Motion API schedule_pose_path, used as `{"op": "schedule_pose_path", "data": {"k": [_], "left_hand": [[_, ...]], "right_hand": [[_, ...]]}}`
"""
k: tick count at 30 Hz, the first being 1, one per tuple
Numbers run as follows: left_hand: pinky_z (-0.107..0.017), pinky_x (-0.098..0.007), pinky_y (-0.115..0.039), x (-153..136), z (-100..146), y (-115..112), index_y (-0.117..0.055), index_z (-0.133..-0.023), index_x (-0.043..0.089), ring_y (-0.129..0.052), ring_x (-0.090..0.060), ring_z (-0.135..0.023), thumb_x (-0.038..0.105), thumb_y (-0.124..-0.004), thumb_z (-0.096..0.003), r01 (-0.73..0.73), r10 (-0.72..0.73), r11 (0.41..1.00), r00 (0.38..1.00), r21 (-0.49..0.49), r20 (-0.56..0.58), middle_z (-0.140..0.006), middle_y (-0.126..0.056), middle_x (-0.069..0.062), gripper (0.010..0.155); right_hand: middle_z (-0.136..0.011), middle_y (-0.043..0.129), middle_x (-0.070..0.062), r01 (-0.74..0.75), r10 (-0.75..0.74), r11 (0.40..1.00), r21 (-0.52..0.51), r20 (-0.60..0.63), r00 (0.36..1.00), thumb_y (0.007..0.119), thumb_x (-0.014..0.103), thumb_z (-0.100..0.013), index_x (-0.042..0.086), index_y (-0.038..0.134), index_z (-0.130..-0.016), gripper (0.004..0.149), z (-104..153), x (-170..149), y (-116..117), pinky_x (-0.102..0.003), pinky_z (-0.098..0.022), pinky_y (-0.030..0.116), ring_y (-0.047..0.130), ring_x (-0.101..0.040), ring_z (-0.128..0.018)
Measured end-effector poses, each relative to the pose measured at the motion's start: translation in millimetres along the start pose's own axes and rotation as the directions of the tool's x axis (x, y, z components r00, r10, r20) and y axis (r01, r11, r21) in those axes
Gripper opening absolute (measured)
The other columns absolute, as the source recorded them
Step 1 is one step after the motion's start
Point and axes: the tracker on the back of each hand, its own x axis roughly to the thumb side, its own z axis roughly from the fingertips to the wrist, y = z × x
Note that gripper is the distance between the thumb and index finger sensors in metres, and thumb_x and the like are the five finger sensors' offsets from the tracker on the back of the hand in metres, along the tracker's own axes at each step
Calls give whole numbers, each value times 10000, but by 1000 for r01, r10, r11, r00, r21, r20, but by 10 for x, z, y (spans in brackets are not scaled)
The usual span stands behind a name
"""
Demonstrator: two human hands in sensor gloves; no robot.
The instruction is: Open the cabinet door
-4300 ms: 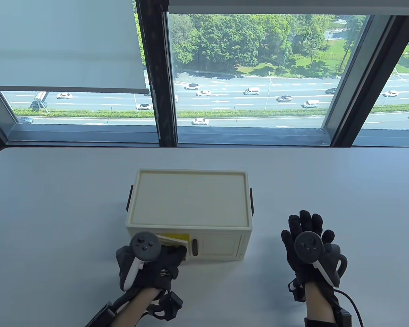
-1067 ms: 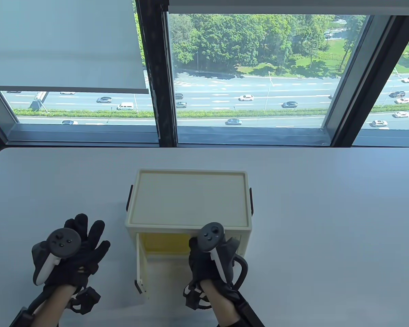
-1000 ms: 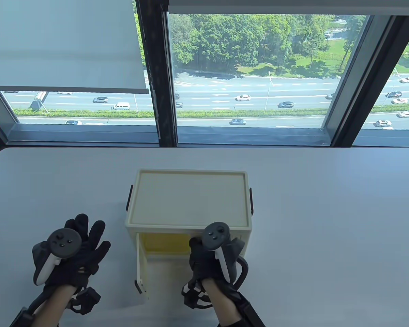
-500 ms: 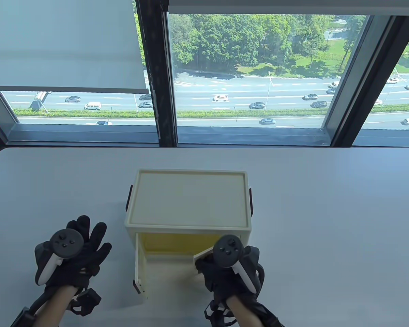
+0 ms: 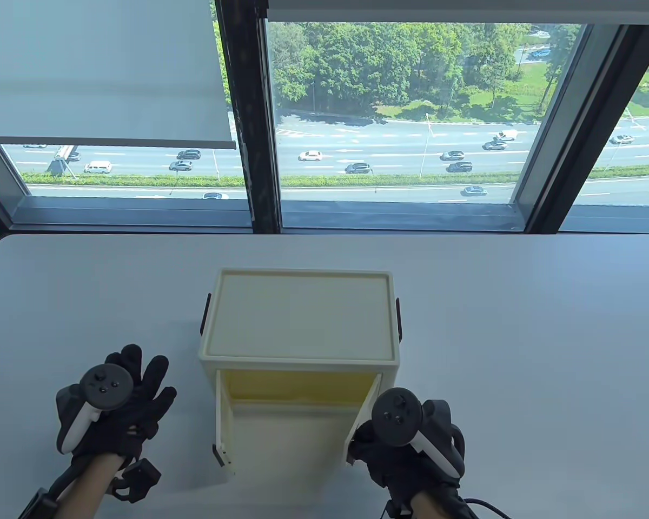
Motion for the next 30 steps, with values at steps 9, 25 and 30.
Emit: {"op": "schedule_pose_path", "data": {"k": [9, 25, 30], "left_hand": [[-803, -527, -100, -4, 0, 3, -340, -1129, 407, 197, -117, -1051, 531, -629, -559, 1, -1, 1000, 1000, 2, 3, -1105, 114, 195, 651], [-800, -527, -94, -56, -6, 12, -322, -1130, 409, 201, -119, -1049, 538, -618, -561, -23, 23, 1000, 1000, 5, -19, -1102, 117, 193, 654], [-799, -528, -92, -69, -21, -4, -311, -1129, 409, 208, -117, -1044, 541, -607, -562, -25, 25, 1000, 999, 4, -33, -1098, 122, 196, 653]], "right_hand": [[-825, 818, -110, 39, -49, 988, -149, -65, 997, 826, 317, -498, 163, 862, -892, 425, 27, -198, -315, -552, -523, 671, 854, -316, -625], [-1152, 514, -70, -288, 172, 734, -615, -242, 955, 691, 420, -540, 254, 558, -1085, 586, -391, -734, -493, -631, -622, 528, 547, -399, -1037], [-1175, 410, -35, -328, 216, 727, -603, -253, 943, 615, 459, -553, 289, 459, -1103, 596, -513, -878, -315, -649, -656, 473, 386, -344, -1099]]}}
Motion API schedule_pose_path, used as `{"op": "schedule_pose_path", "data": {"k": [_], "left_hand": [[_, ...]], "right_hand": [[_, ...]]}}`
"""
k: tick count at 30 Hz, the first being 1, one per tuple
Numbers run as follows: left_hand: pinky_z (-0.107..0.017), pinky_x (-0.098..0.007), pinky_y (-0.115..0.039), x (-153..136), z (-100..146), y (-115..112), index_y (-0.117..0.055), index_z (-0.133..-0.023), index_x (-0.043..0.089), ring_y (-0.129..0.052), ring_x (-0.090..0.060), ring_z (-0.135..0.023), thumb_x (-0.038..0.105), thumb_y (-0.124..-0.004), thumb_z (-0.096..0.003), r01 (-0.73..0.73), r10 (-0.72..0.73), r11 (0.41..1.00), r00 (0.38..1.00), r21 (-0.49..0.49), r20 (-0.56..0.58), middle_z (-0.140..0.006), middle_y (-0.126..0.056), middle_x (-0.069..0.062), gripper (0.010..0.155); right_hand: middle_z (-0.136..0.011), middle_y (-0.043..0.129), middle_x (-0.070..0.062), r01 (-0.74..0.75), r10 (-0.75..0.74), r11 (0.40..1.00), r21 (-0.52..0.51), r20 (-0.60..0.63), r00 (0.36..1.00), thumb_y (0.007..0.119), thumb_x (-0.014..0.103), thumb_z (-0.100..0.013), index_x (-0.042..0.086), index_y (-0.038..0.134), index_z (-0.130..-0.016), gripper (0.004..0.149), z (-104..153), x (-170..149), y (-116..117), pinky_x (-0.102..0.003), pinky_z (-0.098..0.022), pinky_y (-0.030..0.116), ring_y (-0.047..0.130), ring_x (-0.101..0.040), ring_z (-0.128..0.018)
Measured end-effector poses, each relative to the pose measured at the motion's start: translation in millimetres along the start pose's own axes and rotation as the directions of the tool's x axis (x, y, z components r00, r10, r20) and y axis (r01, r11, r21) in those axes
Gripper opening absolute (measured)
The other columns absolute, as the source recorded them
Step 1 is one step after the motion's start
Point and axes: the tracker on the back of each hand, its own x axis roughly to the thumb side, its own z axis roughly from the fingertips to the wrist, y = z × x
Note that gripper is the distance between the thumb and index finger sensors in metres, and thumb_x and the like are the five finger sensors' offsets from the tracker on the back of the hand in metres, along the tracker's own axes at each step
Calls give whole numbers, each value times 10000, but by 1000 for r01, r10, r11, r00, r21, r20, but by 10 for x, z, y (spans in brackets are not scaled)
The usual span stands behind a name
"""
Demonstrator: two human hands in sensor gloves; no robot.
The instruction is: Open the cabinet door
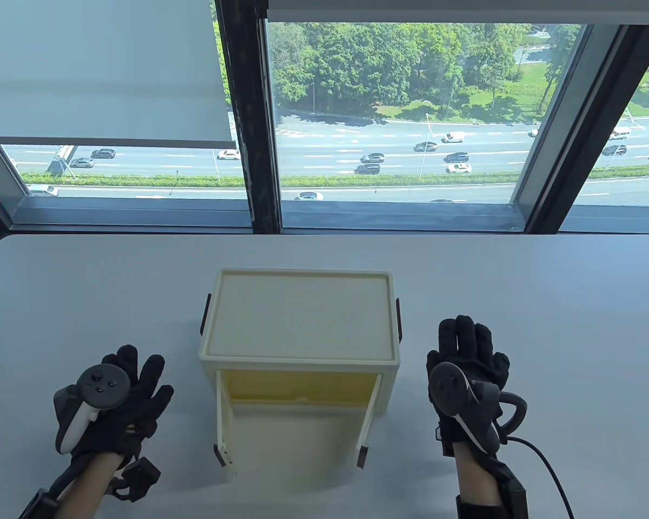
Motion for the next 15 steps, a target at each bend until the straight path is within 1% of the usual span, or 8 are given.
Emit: {"op": "schedule_pose_path", "data": {"k": [2, 5, 7, 12, 15], "left_hand": [[-799, -527, -90, -12, -14, -7, -306, -1129, 409, 212, -114, -1041, 542, -604, -562, -4, 4, 1000, 1000, -3, -7, -1095, 125, 198, 654], [-799, -526, -86, -19, -22, -9, -302, -1129, 410, 220, -109, -1037, 543, -602, -563, -4, 4, 1000, 1000, -3, -14, -1090, 146, 200, 654], [-798, -527, -83, -18, -20, -9, -300, -1128, 411, 224, -107, -1034, 542, -601, -563, -6, 5, 1000, 1000, -4, -20, -1088, 149, 202, 654], [-798, -525, -74, -10, -16, -4, -283, -1128, 416, 241, -99, -1023, 547, -597, -563, -7, 6, 1000, 1000, -5, -18, -1078, 161, 209, 659], [-796, -524, -66, 11, -1, 2, -275, -1127, 418, 252, -91, -1015, 550, -592, -564, -7, 7, 1000, 1000, -2, -5, -1073, 168, 213, 660]], "right_hand": [[-1176, 397, -19, -37, 36, 999, 25, 34, 999, 593, 475, -551, 306, 445, -1101, 594, 5, -33, 113, -664, -672, 395, 263, -315, -1102], [-1177, 358, -19, -65, 61, 996, 60, 63, 996, 548, 493, -551, 309, 405, -1105, 601, 24, -56, 205, -647, -683, 330, 176, -293, -1072], [-1177, 298, -23, -81, 73, 992, 98, 79, 994, 513, 504, -551, 311, 362, -1109, 610, 44, -66, 282, -635, -684, 281, 119, -284, -1048], [-1164, 153, -25, -85, 72, 975, 206, 70, 995, 409, 534, -543, 301, 230, -1113, 641, 71, -133, 448, -612, -663, 170, -3, -268, -998], [-1153, 95, -26, -104, 89, 963, 251, 67, 994, 373, 545, -542, 301, 176, -1107, 647, 83, -181, 518, -605, -655, 139, -52, -263, -977]]}}
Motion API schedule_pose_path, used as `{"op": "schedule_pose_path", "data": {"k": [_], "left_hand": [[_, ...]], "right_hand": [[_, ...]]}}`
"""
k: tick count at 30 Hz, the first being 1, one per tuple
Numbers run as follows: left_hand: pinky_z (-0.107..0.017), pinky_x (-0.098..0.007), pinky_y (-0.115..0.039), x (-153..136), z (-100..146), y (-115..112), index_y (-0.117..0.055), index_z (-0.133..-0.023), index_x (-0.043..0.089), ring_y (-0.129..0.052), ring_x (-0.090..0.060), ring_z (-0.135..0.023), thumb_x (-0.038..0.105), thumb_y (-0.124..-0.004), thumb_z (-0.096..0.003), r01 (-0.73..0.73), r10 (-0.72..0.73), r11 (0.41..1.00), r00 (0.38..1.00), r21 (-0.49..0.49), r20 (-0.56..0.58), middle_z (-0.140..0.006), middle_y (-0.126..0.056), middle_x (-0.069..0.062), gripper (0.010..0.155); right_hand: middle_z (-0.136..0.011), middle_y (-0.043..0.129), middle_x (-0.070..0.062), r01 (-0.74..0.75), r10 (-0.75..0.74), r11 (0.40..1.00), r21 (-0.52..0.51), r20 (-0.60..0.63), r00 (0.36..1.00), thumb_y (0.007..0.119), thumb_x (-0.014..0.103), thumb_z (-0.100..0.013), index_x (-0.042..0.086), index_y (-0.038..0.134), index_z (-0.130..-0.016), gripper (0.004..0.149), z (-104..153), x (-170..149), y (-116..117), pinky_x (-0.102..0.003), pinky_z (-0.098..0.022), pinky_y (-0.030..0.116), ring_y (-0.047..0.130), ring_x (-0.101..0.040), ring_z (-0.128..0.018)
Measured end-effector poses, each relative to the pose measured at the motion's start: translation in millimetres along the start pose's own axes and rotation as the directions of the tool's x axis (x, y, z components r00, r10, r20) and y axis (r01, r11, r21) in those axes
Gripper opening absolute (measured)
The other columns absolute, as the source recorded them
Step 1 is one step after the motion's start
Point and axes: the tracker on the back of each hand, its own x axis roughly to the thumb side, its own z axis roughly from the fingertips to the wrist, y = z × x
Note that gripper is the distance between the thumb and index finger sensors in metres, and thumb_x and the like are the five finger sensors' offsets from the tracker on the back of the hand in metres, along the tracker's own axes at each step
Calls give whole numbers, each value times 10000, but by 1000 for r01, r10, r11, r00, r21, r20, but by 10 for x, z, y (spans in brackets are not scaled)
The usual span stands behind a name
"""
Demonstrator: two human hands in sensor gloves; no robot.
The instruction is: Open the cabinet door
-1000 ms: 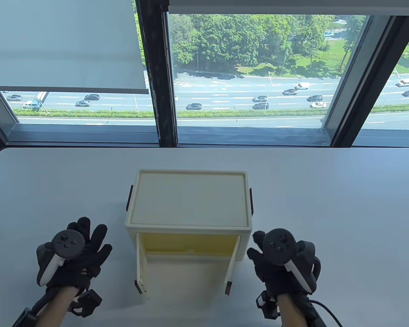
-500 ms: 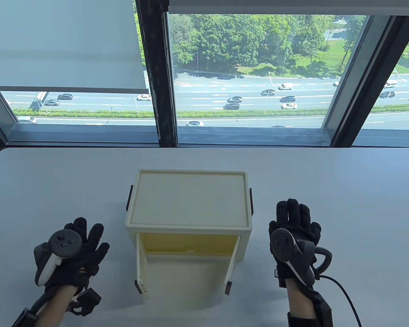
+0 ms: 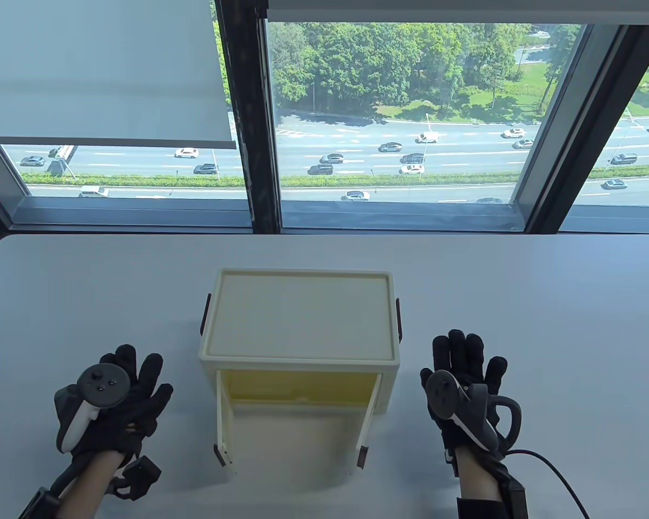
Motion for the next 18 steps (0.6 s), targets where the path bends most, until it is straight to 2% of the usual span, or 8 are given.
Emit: {"op": "schedule_pose_path", "data": {"k": [18], "left_hand": [[-780, -512, 5, 16, -12, 2, -222, -1121, 425, 304, -52, -969, 570, -569, -563, -3, 3, 1000, 1000, -3, 28, -1039, 207, 232, 673]], "right_hand": [[-1147, 86, -31, 47, -47, 999, 13, -19, 999, 371, 542, -543, 295, 158, -1104, 649, 2, -23, 36, -596, -656, 143, -53, -269, -973]]}}
